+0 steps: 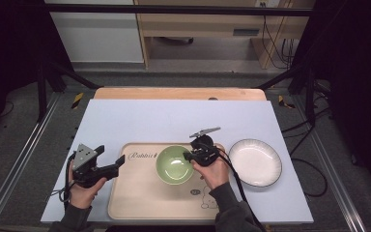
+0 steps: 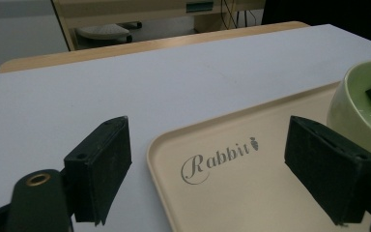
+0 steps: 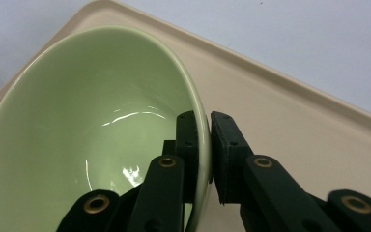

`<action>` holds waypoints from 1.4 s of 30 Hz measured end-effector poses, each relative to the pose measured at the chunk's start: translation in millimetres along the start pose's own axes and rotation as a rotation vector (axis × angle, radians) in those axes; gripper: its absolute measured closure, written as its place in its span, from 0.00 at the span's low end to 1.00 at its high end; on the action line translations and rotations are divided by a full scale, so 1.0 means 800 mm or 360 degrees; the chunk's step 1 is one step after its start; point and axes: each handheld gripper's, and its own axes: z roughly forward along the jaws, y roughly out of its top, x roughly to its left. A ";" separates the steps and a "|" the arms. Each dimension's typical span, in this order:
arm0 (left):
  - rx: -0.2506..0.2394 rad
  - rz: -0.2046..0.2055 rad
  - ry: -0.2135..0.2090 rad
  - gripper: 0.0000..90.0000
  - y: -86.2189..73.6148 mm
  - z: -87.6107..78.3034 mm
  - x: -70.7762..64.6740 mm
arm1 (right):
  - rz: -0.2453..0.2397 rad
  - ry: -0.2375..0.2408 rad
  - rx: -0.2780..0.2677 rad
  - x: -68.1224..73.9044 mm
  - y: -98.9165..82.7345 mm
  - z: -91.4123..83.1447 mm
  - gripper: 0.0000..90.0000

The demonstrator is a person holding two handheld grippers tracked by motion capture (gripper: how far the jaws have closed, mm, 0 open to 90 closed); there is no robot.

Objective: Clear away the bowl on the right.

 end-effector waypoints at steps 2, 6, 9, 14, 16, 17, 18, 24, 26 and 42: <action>0.0000 0.0000 -0.0001 0.18 0.000 0.000 0.000 | -0.0002 -0.0003 0.0007 0.000 0.000 0.002 0.92; 0.0000 0.0000 0.0000 0.18 0.000 0.000 0.000 | -0.0013 -0.0003 0.0026 0.001 -0.002 0.011 0.92; 0.0001 -0.0001 0.0001 0.18 0.000 0.000 0.000 | 0.0001 0.0003 0.0037 0.003 -0.002 0.015 0.92; 0.0000 0.0000 0.0002 0.18 0.000 -0.001 0.001 | 0.0000 -0.0001 0.0050 0.004 -0.003 0.019 0.92; 0.0000 0.0000 0.0002 0.18 0.000 -0.001 0.001 | -0.0004 0.0005 0.0059 0.004 -0.004 0.022 0.92; -0.0001 -0.0002 0.0002 0.18 0.000 0.000 0.001 | -0.0001 0.0006 0.0064 0.005 -0.004 0.025 0.92; -0.0001 -0.0002 0.0002 0.18 0.000 0.000 0.001 | -0.0001 0.0006 0.0064 0.005 -0.004 0.025 0.92; -0.0001 -0.0003 0.0002 0.18 0.000 0.000 0.001 | 0.0022 0.0025 0.0089 0.005 -0.005 0.031 0.92; 0.0001 -0.0003 0.0001 0.18 0.000 0.000 0.001 | 0.0019 0.0024 0.0093 0.004 -0.005 0.031 0.92; 0.0008 -0.0003 0.0003 0.18 -0.001 0.001 0.002 | 0.0061 0.0066 0.0114 -0.010 -0.009 0.039 0.92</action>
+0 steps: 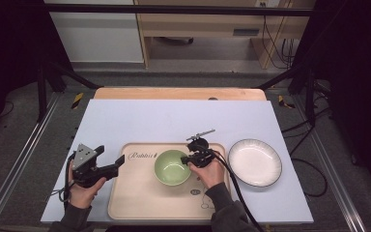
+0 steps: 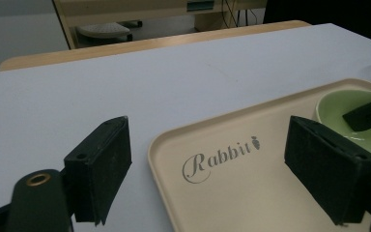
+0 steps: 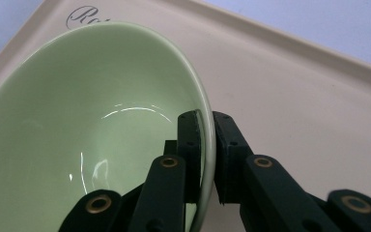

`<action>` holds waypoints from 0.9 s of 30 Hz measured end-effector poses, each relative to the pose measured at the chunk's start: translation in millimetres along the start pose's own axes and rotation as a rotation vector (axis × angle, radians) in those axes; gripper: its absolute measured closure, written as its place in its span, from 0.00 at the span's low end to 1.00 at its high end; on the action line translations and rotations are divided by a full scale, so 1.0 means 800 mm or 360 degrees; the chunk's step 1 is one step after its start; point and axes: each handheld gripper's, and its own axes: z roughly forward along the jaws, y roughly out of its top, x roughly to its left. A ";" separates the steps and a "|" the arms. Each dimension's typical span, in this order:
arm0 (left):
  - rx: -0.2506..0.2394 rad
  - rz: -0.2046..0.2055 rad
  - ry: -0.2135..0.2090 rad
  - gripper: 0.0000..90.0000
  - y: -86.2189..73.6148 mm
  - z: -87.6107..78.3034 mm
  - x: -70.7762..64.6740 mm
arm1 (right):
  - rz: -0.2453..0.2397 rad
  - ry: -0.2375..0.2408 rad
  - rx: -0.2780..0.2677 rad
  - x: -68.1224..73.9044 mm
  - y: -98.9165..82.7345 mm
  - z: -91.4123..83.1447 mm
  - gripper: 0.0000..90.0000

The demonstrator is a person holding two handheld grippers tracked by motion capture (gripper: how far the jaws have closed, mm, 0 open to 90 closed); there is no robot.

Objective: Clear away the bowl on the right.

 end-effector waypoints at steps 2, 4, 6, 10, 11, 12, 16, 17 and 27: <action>0.0001 0.0000 0.0000 0.18 0.000 0.000 0.000 | -0.0002 0.0001 -0.0001 -0.001 0.000 0.000 0.92; 0.0001 0.0001 -0.0001 0.18 0.000 0.000 0.000 | -0.0005 -0.0002 0.0000 -0.001 0.000 0.000 0.92; 0.0002 0.0000 0.0000 0.18 0.000 0.000 0.000 | -0.0012 0.0001 -0.0008 -0.002 0.000 -0.001 0.92; 0.0002 -0.0001 0.0000 0.18 0.000 0.000 0.000 | -0.0013 0.0007 -0.0016 -0.002 0.001 -0.002 0.92; 0.0002 0.0000 0.0000 0.18 0.000 0.000 0.000 | -0.0015 0.0015 -0.0029 -0.003 0.001 -0.004 0.89; 0.0004 0.0000 0.0000 0.18 0.000 0.000 0.000 | -0.0003 0.0026 -0.0044 -0.003 0.001 -0.006 0.87; 0.0005 -0.0004 -0.0001 0.18 0.000 0.001 0.000 | -0.0006 0.0023 -0.0066 -0.003 0.002 -0.013 0.76; 0.0004 -0.0002 0.0000 0.18 0.000 0.000 0.000 | -0.0006 0.0009 -0.0062 -0.003 0.002 -0.014 0.74; 0.0004 -0.0003 0.0003 0.18 0.000 0.000 0.000 | -0.0085 -0.0090 -0.0185 -0.001 0.001 -0.030 0.55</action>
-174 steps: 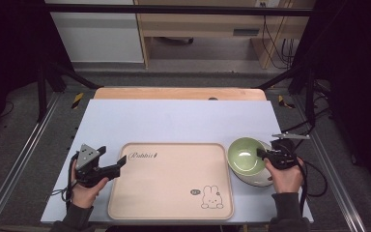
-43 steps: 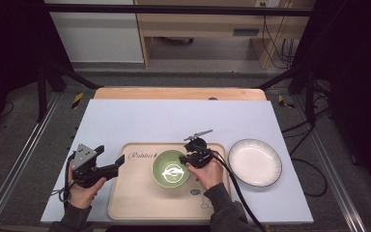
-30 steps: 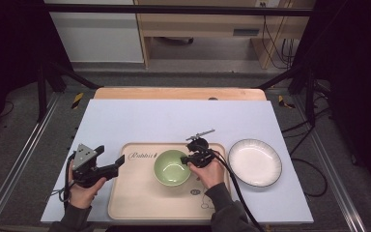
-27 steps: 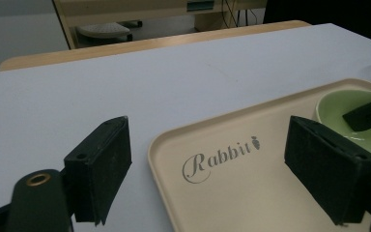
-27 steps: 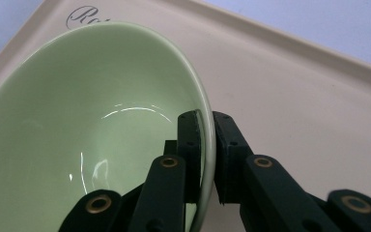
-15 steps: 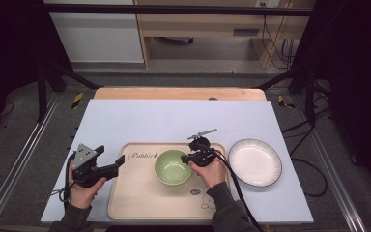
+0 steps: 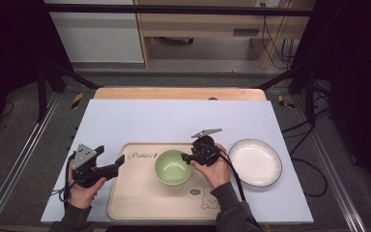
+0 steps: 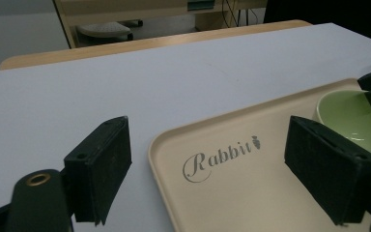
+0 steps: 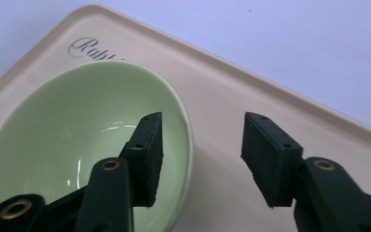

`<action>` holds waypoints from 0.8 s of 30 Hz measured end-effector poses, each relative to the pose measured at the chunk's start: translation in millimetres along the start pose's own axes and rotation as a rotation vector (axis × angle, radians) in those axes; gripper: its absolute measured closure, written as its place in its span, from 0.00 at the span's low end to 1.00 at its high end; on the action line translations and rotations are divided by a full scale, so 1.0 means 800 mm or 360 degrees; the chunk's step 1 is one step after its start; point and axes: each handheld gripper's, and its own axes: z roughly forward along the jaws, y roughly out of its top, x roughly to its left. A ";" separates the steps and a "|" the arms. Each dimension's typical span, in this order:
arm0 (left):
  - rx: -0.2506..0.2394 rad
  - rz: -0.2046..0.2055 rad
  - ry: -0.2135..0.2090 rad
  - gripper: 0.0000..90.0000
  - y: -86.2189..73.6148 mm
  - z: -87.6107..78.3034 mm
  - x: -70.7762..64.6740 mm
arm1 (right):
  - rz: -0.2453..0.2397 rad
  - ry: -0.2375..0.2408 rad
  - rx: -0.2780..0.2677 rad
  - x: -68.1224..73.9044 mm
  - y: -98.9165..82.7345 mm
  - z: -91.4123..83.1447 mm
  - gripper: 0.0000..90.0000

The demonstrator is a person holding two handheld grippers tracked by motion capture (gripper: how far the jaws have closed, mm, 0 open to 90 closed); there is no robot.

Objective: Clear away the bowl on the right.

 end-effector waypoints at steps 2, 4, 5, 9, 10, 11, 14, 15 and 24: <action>0.0001 0.0004 -0.0001 0.18 0.000 0.000 0.000 | -0.0023 -0.0027 -0.0024 -0.001 0.000 -0.005 0.53; 0.0003 0.0005 -0.0001 0.18 0.000 0.000 -0.001 | -0.0013 -0.0039 -0.0037 -0.001 0.001 -0.010 0.50; 0.0002 0.0002 0.0000 0.18 0.000 0.000 -0.001 | -0.0020 -0.0038 -0.0039 -0.001 0.001 -0.013 0.50; 0.0001 -0.0003 0.0002 0.18 0.000 0.001 0.000 | -0.0011 -0.0052 -0.0067 -0.001 0.001 -0.024 0.49; 0.0000 -0.0004 0.0002 0.18 0.000 0.001 0.000 | -0.0008 -0.0058 -0.0070 -0.001 0.001 -0.028 0.49; 0.0000 -0.0003 0.0002 0.18 0.000 0.001 0.000 | -0.0011 -0.0060 -0.0078 -0.002 0.001 -0.031 0.48; 0.0001 -0.0002 0.0001 0.18 0.000 0.000 0.000 | 0.0006 -0.0054 -0.0103 -0.004 0.001 -0.041 0.46; 0.0001 -0.0002 0.0000 0.18 0.000 0.000 0.000 | 0.0004 -0.0064 -0.0110 -0.005 0.000 -0.044 0.45; 0.0002 -0.0007 0.0002 0.18 -0.001 0.001 0.000 | 0.0028 -0.0103 -0.0190 -0.020 -0.012 -0.080 0.38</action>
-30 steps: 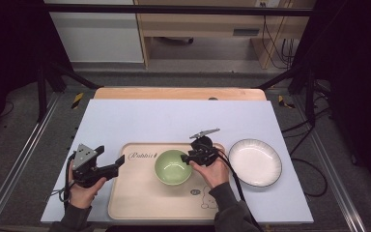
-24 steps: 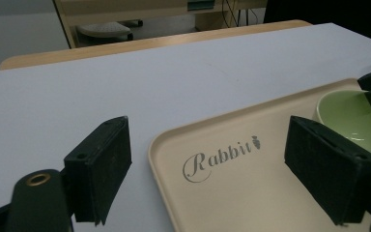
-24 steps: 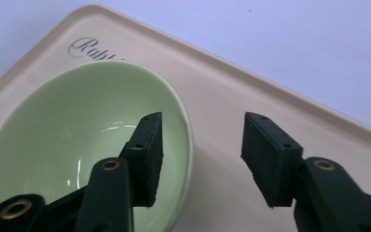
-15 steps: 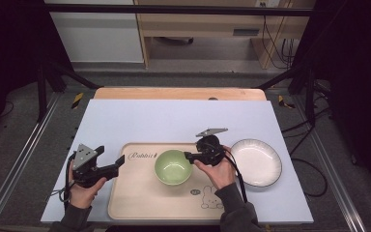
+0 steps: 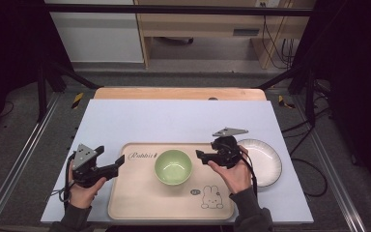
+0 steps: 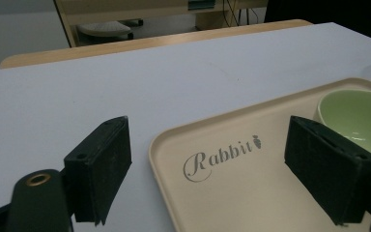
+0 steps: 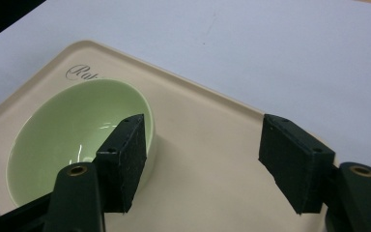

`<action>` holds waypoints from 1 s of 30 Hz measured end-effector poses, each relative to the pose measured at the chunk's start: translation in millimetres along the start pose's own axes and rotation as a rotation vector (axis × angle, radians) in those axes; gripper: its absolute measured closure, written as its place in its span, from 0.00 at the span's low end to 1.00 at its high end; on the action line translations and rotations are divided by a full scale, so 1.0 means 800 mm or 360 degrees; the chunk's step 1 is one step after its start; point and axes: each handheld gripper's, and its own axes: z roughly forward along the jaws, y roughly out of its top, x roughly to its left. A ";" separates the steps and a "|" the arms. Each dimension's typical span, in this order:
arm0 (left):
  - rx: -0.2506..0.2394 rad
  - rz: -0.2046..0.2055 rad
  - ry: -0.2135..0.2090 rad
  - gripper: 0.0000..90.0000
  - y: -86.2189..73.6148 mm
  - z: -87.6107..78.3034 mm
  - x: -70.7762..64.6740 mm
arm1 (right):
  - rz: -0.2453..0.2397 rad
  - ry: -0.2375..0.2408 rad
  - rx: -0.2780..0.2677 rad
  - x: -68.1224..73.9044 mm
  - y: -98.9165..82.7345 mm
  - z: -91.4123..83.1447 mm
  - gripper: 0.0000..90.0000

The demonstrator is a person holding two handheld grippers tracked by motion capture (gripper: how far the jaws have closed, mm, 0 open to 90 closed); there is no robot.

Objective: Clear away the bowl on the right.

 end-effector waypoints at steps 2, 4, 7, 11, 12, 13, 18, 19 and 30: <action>0.0002 0.0001 0.0000 0.18 -0.001 0.001 0.000 | 0.0010 -0.0015 -0.0039 -0.006 -0.003 -0.008 0.34; 0.0009 0.0004 0.0000 0.18 -0.001 0.001 0.000 | 0.0030 -0.0026 -0.0072 -0.013 -0.007 -0.015 0.31; 0.0015 0.0003 -0.0001 0.18 -0.002 0.002 0.000 | 0.0043 -0.0033 -0.0095 -0.020 -0.010 -0.023 0.33; 0.0018 0.0000 -0.0002 0.18 -0.002 0.003 0.000 | 0.0058 -0.0054 -0.0125 -0.029 -0.015 -0.031 0.32; 0.0018 0.0000 -0.0001 0.18 -0.003 0.003 0.000 | 0.0066 -0.0069 -0.0118 -0.035 -0.017 -0.037 0.31; 0.0017 0.0001 -0.0001 0.18 -0.003 0.003 0.000 | 0.0075 -0.0078 -0.0123 -0.038 -0.018 -0.040 0.30; 0.0012 -0.0001 -0.0001 0.18 -0.002 0.002 0.001 | 0.0113 -0.0120 -0.0131 -0.058 -0.029 -0.054 0.21; 0.0012 -0.0001 -0.0001 0.18 -0.002 0.002 0.001 | 0.0128 -0.0135 -0.0129 -0.062 -0.031 -0.057 0.21; 0.0010 0.0003 -0.0003 0.18 -0.001 0.001 0.001 | 0.0214 -0.0305 -0.0096 -0.106 -0.056 -0.070 0.22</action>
